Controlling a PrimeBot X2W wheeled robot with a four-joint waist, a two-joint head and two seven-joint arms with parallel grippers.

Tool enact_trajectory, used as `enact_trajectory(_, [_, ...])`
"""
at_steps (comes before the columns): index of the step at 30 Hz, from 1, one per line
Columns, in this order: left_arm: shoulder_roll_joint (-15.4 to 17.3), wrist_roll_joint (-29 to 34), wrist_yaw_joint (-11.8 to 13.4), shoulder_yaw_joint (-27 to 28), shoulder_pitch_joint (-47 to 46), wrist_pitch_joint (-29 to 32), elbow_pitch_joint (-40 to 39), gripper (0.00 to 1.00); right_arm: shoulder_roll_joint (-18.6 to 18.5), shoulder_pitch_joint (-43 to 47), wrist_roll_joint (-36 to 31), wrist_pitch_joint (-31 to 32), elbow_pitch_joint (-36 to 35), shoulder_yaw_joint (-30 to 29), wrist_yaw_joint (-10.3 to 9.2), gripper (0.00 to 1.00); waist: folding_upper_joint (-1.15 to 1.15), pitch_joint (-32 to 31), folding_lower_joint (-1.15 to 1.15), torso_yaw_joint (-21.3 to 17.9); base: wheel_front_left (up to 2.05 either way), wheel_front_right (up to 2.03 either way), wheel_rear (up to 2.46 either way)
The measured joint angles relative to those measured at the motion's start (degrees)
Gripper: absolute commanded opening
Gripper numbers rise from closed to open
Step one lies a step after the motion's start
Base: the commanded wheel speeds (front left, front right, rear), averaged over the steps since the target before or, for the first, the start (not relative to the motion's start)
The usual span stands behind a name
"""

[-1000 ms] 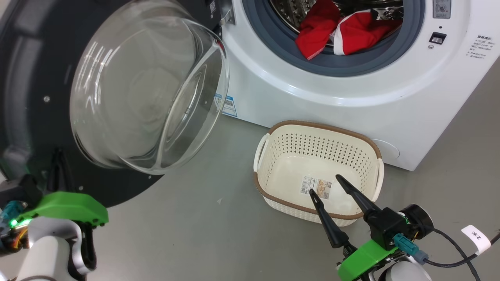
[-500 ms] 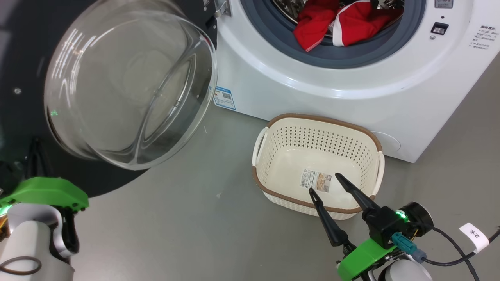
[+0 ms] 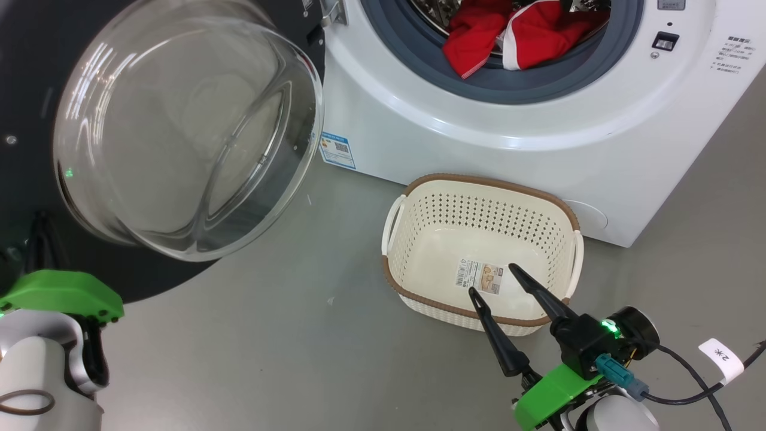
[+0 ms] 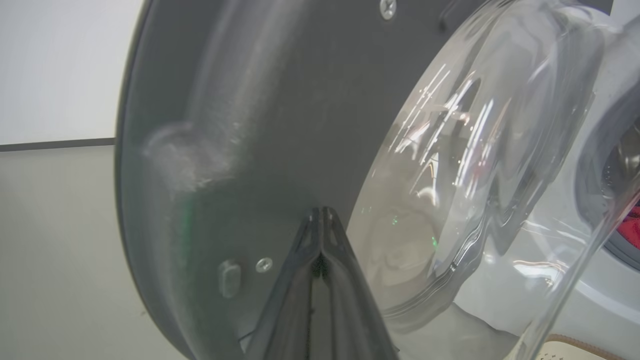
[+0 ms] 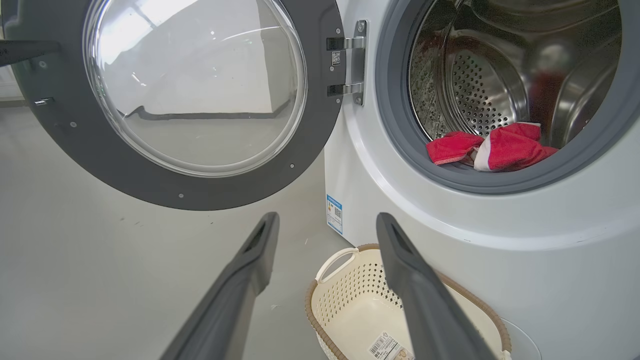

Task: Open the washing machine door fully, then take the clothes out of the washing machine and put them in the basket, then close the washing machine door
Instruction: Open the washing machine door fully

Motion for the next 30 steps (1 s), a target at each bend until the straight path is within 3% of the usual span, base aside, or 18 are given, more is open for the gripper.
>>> enact_trajectory(3, [-0.3,0.8,-0.1,0.5,0.0,0.0,-0.9,0.00,0.0,0.0,0.0,0.0,0.1,0.1,0.00,1.00,0.00,-0.2,0.00,-0.1,0.00,0.00,0.00])
enact_trajectory(4, [-0.5,0.9,-0.1,0.8,0.0,0.0,-1.5,0.25,0.0,0.0,0.1,0.0,0.1,0.1,0.00,1.00,0.00,-0.3,0.00,-0.1,0.00,0.00,0.00])
enact_trajectory(5, [-0.6,1.2,-0.1,1.0,0.1,0.0,-2.3,0.75,0.0,0.0,0.2,0.0,0.2,0.1,0.00,1.00,0.00,-0.4,0.00,-0.1,0.00,0.00,0.00])
enact_trajectory(6, [-0.7,1.6,-0.1,1.0,0.2,0.0,-3.1,1.00,0.0,0.0,0.5,0.0,0.2,0.1,0.00,1.00,0.00,-0.5,0.00,-0.2,0.00,0.00,0.00])
enact_trajectory(12, [-1.2,3.3,-0.5,1.2,2.3,-0.1,-8.1,1.00,0.0,0.0,1.1,0.0,0.3,-0.1,0.00,1.00,0.00,-1.3,0.00,-0.3,0.00,0.00,0.00])
enact_trajectory(20, [-3.8,5.3,-0.5,-0.3,8.3,-0.2,-21.2,1.00,0.0,0.0,2.4,0.0,-0.4,-3.2,0.00,1.00,0.00,-3.2,0.00,-1.6,0.00,0.00,0.00])
enact_trajectory(30, [-5.2,4.3,-6.2,-6.5,13.2,2.1,-34.1,1.00,0.1,0.0,3.6,0.0,-2.5,-8.5,0.00,1.00,0.00,-4.6,0.00,-5.9,0.00,0.00,0.00])
